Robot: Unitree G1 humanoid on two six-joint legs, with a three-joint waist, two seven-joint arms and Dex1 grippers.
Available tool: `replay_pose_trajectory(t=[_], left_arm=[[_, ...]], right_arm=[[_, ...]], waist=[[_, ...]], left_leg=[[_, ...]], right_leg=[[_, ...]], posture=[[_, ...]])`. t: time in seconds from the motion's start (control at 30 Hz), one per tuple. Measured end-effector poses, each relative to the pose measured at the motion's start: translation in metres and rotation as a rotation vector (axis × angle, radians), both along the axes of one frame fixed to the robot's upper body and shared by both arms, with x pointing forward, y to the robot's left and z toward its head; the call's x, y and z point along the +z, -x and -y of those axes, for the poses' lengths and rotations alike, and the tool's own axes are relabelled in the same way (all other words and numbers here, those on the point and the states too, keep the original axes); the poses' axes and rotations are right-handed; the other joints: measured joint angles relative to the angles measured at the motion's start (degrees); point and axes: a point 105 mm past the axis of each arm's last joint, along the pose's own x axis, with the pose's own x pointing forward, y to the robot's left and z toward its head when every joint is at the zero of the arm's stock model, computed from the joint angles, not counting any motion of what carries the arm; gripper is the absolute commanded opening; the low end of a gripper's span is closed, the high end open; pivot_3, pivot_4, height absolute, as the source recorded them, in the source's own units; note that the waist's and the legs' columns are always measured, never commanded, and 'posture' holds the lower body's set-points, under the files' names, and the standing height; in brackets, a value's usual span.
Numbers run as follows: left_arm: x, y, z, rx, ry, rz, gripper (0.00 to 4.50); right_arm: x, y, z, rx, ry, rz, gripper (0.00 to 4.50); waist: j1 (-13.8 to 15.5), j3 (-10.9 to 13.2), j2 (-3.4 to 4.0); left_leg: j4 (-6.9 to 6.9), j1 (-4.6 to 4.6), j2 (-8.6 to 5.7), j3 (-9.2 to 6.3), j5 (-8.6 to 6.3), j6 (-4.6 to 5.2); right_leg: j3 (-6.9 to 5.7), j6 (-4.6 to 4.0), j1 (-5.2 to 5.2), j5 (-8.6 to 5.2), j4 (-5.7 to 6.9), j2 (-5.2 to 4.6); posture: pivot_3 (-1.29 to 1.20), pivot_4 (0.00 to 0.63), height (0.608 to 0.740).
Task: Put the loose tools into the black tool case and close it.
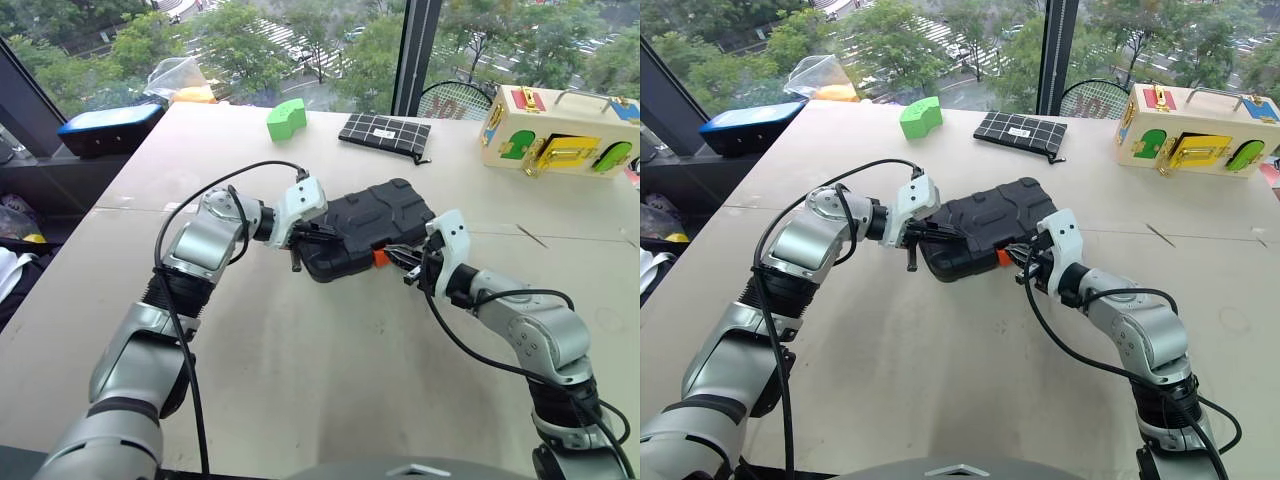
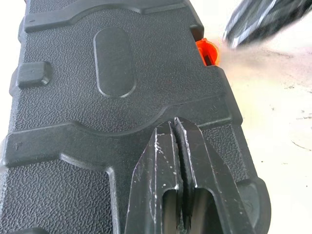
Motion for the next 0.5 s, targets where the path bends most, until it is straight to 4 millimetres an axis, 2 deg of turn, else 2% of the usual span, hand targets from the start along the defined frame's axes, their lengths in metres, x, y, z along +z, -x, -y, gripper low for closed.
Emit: replay_pose_trajectory(t=[0.13, 0.23, 0.5], left_arm=[[-0.001, 0.000, 0.000, -0.007, -0.001, 0.007, 0.07], [-0.003, 0.001, 0.000, -0.008, -0.002, 0.004, 0.07], [-0.006, 0.003, -0.002, -0.001, -0.005, 0.000, 0.07]], right_arm=[[-0.003, -0.009, -0.006, -0.017, 0.019, 0.012, 0.00], [-0.012, -0.011, -0.015, -0.008, 0.063, 0.003, 0.00], [-0.018, -0.005, -0.006, -0.007, 0.153, 0.021, 0.00]], waist=[[0.02, -0.01, 0.01], [0.06, -0.03, 0.01], [0.02, -0.42, 0.04]], left_leg=[[0.00, 0.01, 0.00, 0.03, 0.00, 0.00], [-0.03, 0.01, 0.00, -0.01, 0.00, 0.00], [-0.03, 0.02, 0.00, 0.02, 0.00, 0.00]], right_leg=[[0.04, 0.00, -0.02, 0.00, -0.01, 0.00], [0.01, 0.00, -0.04, 0.00, 0.00, 0.00], [0.03, -0.01, -0.03, -0.01, -0.03, 0.00]], posture=[[0.00, 0.150, 0.740], [0.00, 0.150, 0.740], [0.00, 0.150, 0.740]])
